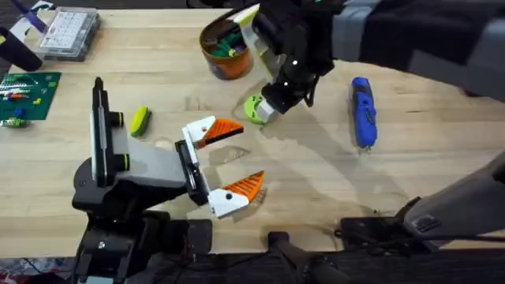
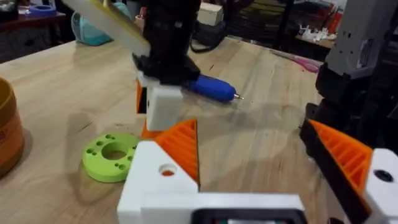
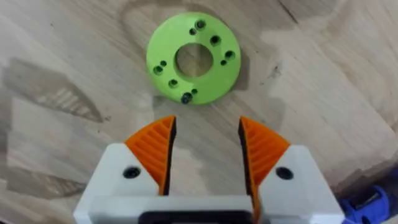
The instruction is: Pick up the gripper from the table and insert it into the empty holder that is missing its gripper. Then pick up a screw, insert it into the mounting hole, and use the screwdriver to tighten it. Finally, clean up the table by picking up the vegetable and placing it into the bucket.
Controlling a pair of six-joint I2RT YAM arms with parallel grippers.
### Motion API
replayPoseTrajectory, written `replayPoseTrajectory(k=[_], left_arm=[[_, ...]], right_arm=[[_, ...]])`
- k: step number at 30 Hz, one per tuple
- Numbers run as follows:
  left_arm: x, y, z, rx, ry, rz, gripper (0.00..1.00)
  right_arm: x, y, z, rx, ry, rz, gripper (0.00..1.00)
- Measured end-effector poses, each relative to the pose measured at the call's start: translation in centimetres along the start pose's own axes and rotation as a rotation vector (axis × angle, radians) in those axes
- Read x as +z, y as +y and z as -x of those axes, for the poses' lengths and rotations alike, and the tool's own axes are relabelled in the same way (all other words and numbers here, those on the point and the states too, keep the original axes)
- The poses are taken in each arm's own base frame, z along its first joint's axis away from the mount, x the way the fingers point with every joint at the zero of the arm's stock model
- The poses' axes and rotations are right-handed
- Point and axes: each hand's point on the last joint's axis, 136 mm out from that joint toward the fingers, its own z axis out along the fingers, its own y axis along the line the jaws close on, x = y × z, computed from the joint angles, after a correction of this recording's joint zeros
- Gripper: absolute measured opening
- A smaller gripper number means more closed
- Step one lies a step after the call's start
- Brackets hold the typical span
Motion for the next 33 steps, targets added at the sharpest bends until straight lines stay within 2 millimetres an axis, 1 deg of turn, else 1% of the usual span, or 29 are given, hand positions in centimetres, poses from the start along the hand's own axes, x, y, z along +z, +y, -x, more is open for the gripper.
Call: replayPoseTrajectory(k=[2,7,10,12,18,20,27,33], left_arm=[[0.0,0.0,0.0,0.0,0.0,0.0,0.991],[0.0,0.0,0.0,0.0,0.0,0.0,0.991],[0.0,0.0,0.0,0.0,0.0,0.0,0.991],[0.0,0.0,0.0,0.0,0.0,0.0,0.991],[0.0,0.0,0.0,0.0,0.0,0.0,0.991],[0.0,0.0,0.0,0.0,0.0,0.0,0.991],[0.0,0.0,0.0,0.0,0.0,0.0,0.991],[0.0,0.0,0.0,0.0,0.0,0.0,0.991]], right_arm=[[-0.9,0.0,0.0,0.015,-0.018,0.001,0.59],[-3.4,0.0,1.1,0.053,-0.113,0.0,0.59],[-4.0,0.0,0.9,0.069,-0.155,0.003,0.59],[-3.7,0.0,0.2,0.082,-0.158,0.004,0.59],[-0.8,0.1,-1.9,0.096,-0.118,0.004,0.59],[-0.2,0.1,-2.4,0.097,-0.104,0.004,0.59],[-0.1,0.1,-2.0,0.099,-0.12,0.004,0.59],[-0.3,0.0,-0.1,0.099,-0.195,0.004,0.59]])
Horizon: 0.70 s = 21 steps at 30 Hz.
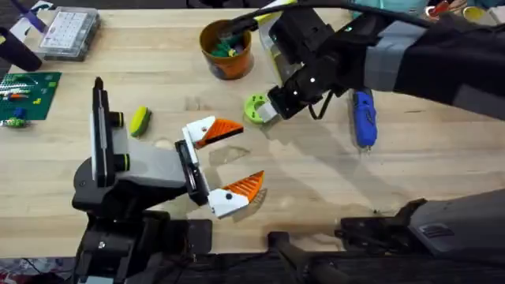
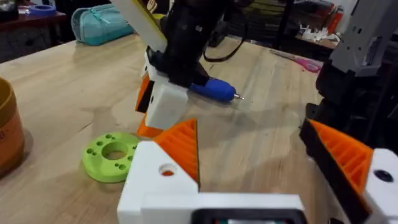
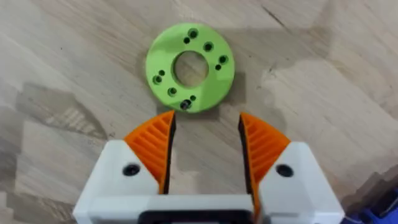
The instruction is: Pick up the gripper from the table and insert it into the empty holder that is missing its gripper. Then pick up a screw, insert it into the mounting hole, and use the screwdriver to tighten it. Finally, clean up the table by picking up the vegetable and placing it into the bucket.
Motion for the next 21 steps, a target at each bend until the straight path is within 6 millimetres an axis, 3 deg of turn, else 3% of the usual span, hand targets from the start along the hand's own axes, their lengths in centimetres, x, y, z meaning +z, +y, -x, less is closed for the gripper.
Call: replayPoseTrajectory(k=[9,14,21], left_arm=[[0.0,0.0,0.0,0.0,0.0,0.0,0.991],[0.0,0.0,0.0,0.0,0.0,0.0,0.991],[0.0,0.0,0.0,0.0,0.0,0.0,0.991]], right_arm=[[1.2,-0.1,-0.5,0.005,0.034,-0.002,0.59],[1.3,0.0,0.3,0.054,-0.001,0.0,0.59],[2.4,1.8,0.7,0.04,-0.057,0.023,0.59]])
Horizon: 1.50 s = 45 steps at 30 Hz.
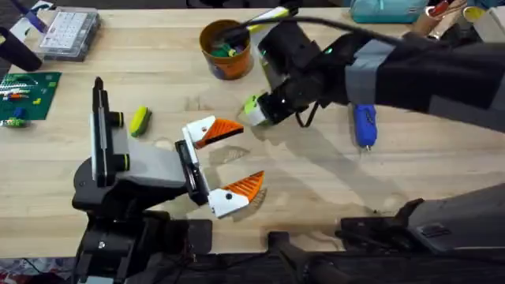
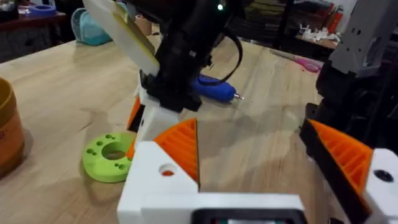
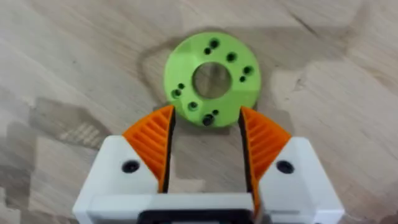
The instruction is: Pick up the gripper from the table and insert it into the empty holder that is missing its gripper. Then pick up a screw, insert it into the mounting hole, and use the screwdriver to tighten it. Finally, clean up the table by picking up the vegetable and placing it into the bucket.
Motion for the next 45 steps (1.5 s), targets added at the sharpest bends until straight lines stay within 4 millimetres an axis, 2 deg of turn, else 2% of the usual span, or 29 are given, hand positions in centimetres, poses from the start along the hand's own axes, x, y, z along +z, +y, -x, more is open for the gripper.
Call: replayPoseTrajectory(k=[4,12,45], left_arm=[[0.0,0.0,0.0,0.0,0.0,0.0,0.991],[0.0,0.0,0.0,0.0,0.0,0.0,0.991],[0.0,0.0,0.0,-0.001,0.0,0.0,0.991]], right_arm=[[0.2,0.7,-0.1,-0.017,-0.006,0.009,0.59],[0.2,0.6,-1.1,-0.028,0.035,0.003,0.59],[1.1,0.5,-0.9,-0.044,0.032,0.001,0.59]])
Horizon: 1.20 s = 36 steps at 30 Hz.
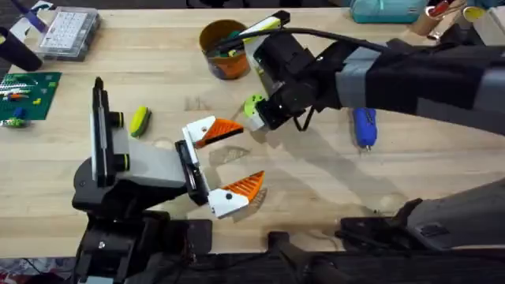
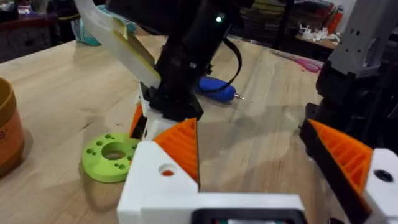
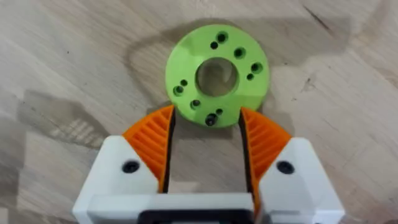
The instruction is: Pick up the gripper from the table and insert it into the empty holder that is missing its gripper. Then pick up a screw, insert it into the mounting hole, and use the screwdriver to tighten it. Finally, clean up the table by picking up the vegetable and placing it into the bucket.
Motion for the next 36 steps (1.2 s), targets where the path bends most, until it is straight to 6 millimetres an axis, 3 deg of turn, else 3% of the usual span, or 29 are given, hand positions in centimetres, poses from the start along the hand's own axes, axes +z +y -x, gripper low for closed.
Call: replayPoseTrajectory(k=[20,28,36], left_arm=[[0.0,0.0,0.0,0.0,0.0,0.0,0.991],[0.0,0.0,0.0,0.0,0.0,0.0,0.991],[0.0,0.01,0.0,0.0,0.0,0.0,0.991]], right_arm=[[0.0,0.0,0.04,0.0,-0.001,0.0,0.59],[0.0,-0.07,0.05,-0.003,-0.002,-0.004,0.45],[0.0,-0.07,0.05,-0.003,-0.002,-0.004,0.431]])
